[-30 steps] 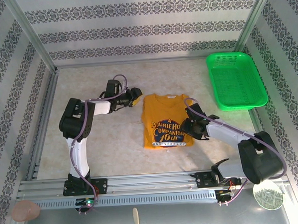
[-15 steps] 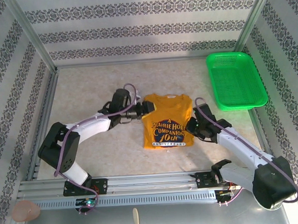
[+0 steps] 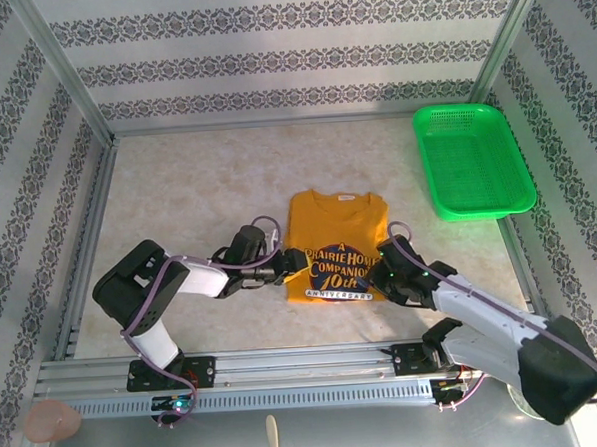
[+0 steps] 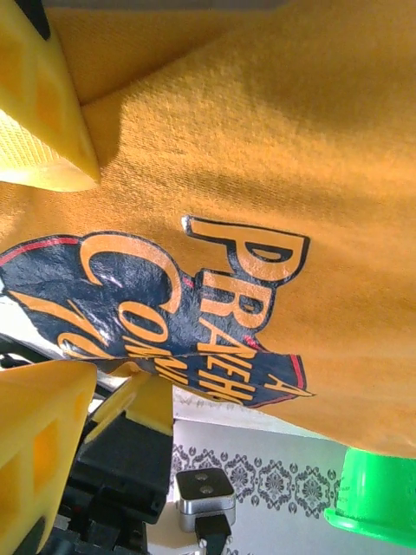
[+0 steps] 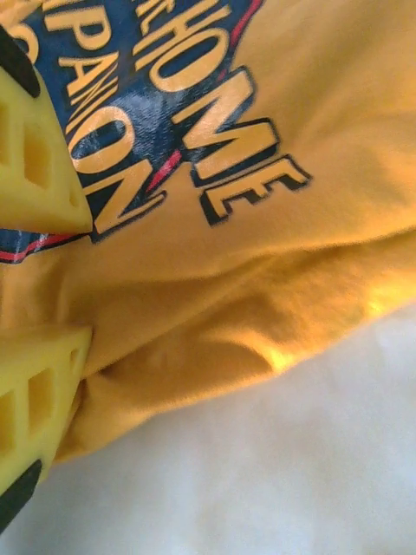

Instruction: Fold the inside-out t-shirt

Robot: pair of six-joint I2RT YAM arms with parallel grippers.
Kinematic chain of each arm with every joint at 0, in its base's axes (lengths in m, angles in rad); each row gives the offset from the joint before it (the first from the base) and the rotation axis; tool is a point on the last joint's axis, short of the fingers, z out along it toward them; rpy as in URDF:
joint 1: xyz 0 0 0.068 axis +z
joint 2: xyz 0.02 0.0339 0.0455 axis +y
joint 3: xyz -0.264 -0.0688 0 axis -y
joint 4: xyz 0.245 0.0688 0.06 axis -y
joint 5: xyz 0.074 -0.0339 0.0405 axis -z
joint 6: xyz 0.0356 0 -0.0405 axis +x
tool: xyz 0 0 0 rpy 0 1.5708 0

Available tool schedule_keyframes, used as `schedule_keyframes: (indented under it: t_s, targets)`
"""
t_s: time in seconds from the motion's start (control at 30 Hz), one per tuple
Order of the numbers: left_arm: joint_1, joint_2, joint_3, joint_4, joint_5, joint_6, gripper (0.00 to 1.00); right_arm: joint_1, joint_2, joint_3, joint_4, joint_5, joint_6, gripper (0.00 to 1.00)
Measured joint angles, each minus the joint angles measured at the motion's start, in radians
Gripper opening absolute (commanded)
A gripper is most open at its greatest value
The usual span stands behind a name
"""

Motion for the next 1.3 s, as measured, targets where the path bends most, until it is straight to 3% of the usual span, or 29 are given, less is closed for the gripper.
schedule_keyframes:
  t_s: [0.13,0.3,0.6,0.83,1.0,1.1,1.13,1.17,1.2,1.23,1.3]
  targets:
    - [0.0,-0.068,-0.058,-0.017,-0.02,-0.004,0.55,-0.135,-0.079,0.032,-0.073,-0.003,-0.058,0.45]
    - [0.0,-0.213,-0.056,-0.193,-0.058,0.032,0.58,-0.295,0.032,0.164,-0.098,-0.045,-0.222,0.5]
    - [-0.031,-0.408,0.058,-0.416,-0.091,0.111,0.59,-0.296,0.309,0.278,-0.029,-0.19,-0.406,0.48]
    - [-0.153,-0.366,0.019,-0.414,-0.119,0.101,0.58,-0.252,0.348,0.27,0.016,-0.208,-0.413,0.45]
    - [-0.18,-0.295,-0.051,-0.386,-0.14,0.082,0.57,-0.243,0.395,0.263,0.049,-0.21,-0.411,0.42]
    - [-0.182,-0.272,-0.084,-0.363,-0.146,0.074,0.57,-0.243,0.43,0.263,0.067,-0.211,-0.404,0.29]
    - [-0.182,-0.269,-0.089,-0.351,-0.146,0.073,0.55,-0.243,0.437,0.263,0.071,-0.211,-0.402,0.23]
    - [-0.182,-0.267,-0.092,-0.338,-0.147,0.071,0.45,-0.243,0.441,0.263,0.073,-0.212,-0.405,0.14]
    - [-0.182,-0.261,-0.097,-0.328,-0.148,0.071,0.27,-0.243,0.444,0.264,0.074,-0.212,-0.404,0.07]
    - [-0.182,-0.251,-0.103,-0.315,-0.149,0.066,0.19,-0.244,0.446,0.265,0.074,-0.213,-0.406,0.02]
    - [-0.182,-0.22,-0.119,-0.298,-0.151,0.068,0.06,-0.246,0.446,0.275,0.067,-0.216,-0.418,0.0]
